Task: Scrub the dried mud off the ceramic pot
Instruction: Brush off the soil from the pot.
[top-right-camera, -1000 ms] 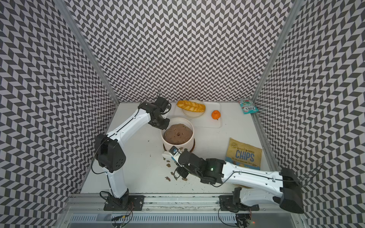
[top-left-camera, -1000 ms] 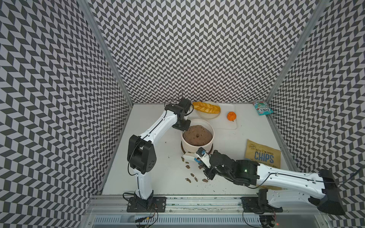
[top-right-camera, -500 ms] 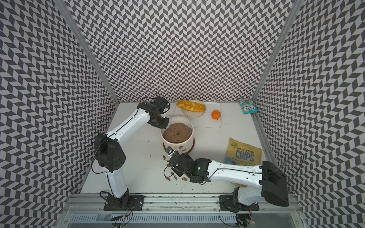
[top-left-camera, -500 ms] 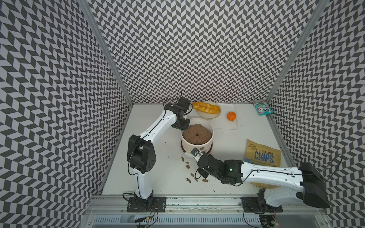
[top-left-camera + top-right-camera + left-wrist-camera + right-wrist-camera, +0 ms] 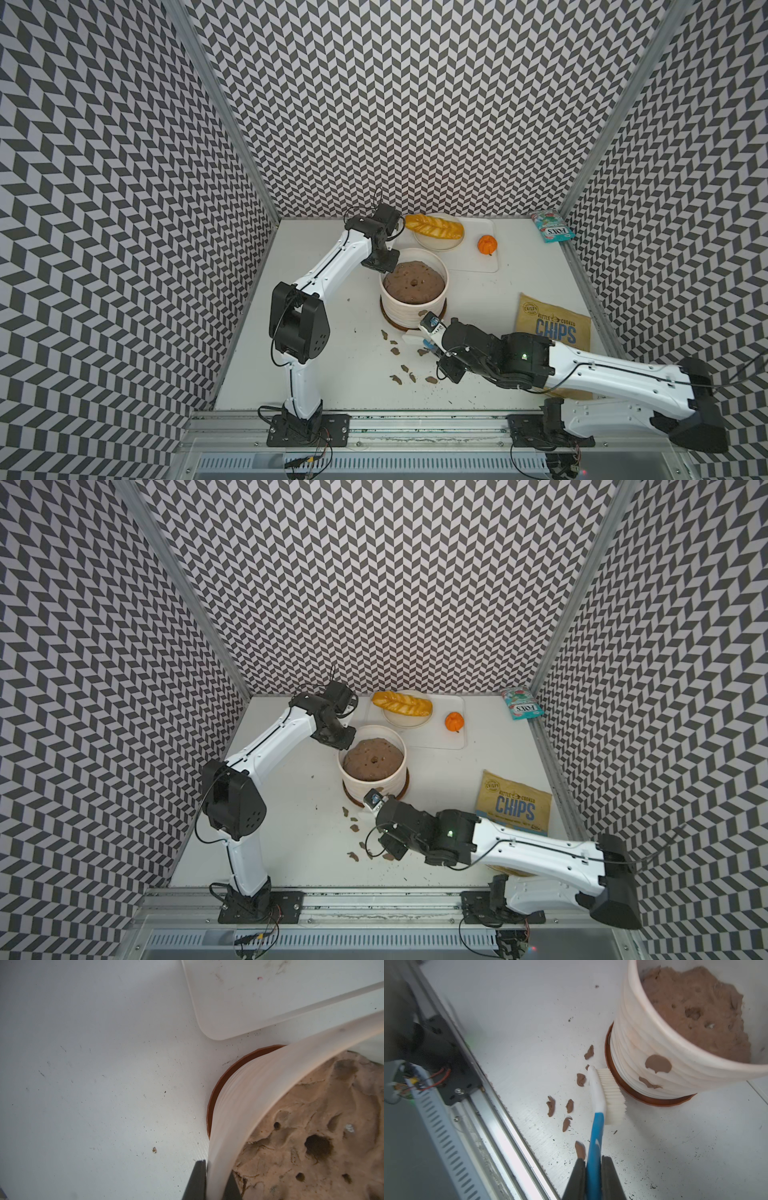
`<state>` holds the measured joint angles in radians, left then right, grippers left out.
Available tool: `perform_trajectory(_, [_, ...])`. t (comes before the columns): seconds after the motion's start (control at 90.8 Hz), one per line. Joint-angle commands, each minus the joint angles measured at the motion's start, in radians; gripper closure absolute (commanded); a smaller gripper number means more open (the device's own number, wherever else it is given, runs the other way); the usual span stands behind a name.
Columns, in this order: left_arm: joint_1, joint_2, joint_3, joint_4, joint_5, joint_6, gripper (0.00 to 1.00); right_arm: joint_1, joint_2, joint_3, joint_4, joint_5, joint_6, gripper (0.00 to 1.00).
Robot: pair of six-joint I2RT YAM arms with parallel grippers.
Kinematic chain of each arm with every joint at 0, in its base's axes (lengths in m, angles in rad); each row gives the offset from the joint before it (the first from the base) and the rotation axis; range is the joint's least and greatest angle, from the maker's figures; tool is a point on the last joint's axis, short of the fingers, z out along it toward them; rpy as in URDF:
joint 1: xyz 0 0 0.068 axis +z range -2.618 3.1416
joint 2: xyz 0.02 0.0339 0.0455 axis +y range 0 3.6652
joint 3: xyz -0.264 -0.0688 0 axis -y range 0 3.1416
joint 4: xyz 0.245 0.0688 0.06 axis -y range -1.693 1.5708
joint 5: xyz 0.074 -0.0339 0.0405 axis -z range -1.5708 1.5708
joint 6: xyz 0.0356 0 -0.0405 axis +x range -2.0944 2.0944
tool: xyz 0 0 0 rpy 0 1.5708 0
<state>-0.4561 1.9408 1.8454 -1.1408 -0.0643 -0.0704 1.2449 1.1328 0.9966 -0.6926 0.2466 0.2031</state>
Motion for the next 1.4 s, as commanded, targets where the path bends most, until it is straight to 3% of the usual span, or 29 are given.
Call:
perform_trajectory(0.0, [0.040,0.053,0.005,0.075,-0.034,0.008,1.00,-0.018,-0.084,0.015,0.075,0.010,-0.049,1.00])
perform_trajectory(0.297, [0.042,0.055,0.035,0.101,-0.016,0.115,1.00,-0.272,-0.074,-0.007,0.229,-0.301,-0.337,1.00])
perform_trajectory(0.485, [0.041,0.062,0.038,0.131,0.006,0.197,1.00,-0.395,0.002,0.026,0.184,-0.338,-0.394,1.00])
perform_trajectory(0.694, [0.040,0.064,0.044,0.163,0.112,0.312,1.00,-0.502,0.025,-0.029,0.220,-0.348,-0.401,1.00])
perform_trajectory(0.914, [0.039,0.063,0.035,0.171,0.113,0.381,1.00,-0.527,0.044,-0.049,0.178,-0.281,-0.379,1.00])
perform_trajectory(1.102, [0.032,0.079,0.056,0.164,0.138,0.410,1.00,-0.524,0.057,-0.059,0.094,-0.310,-0.394,1.00])
perform_trajectory(1.289, [0.024,0.087,0.061,0.150,0.126,0.427,1.00,-0.441,0.103,-0.007,-0.018,-0.265,-0.438,1.00])
perform_trajectory(1.388, [0.024,0.081,0.057,0.150,0.124,0.433,1.00,-0.406,0.112,0.016,-0.056,-0.324,-0.473,1.00])
